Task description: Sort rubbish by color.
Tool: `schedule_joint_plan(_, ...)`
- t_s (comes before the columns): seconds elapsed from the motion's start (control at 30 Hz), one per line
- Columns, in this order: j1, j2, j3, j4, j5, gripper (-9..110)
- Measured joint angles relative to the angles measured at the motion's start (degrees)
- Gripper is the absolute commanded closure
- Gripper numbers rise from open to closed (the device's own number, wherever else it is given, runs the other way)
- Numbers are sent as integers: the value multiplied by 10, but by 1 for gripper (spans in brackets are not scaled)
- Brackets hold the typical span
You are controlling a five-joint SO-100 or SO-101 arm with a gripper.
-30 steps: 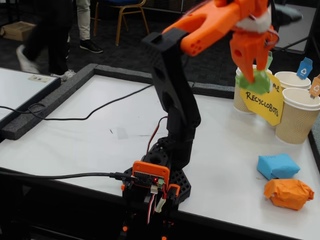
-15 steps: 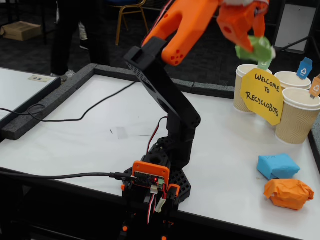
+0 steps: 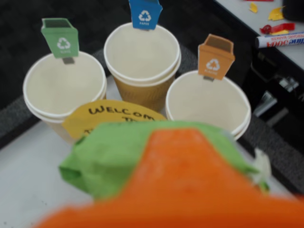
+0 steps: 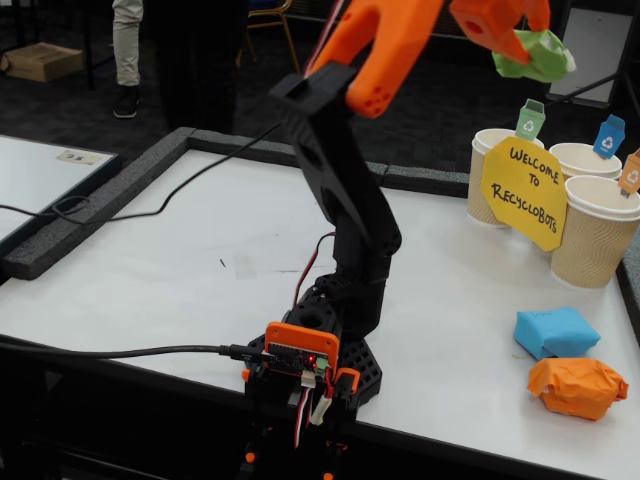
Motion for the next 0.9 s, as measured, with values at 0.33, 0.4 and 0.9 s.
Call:
schedule_joint_plan(0.33,-46,-105,-31,0,0,101)
schedule_joint_plan(0.4,-61,-121,-43,0,0,101)
schedule_joint_plan(0.9,-148,-236,-121,0,0,101)
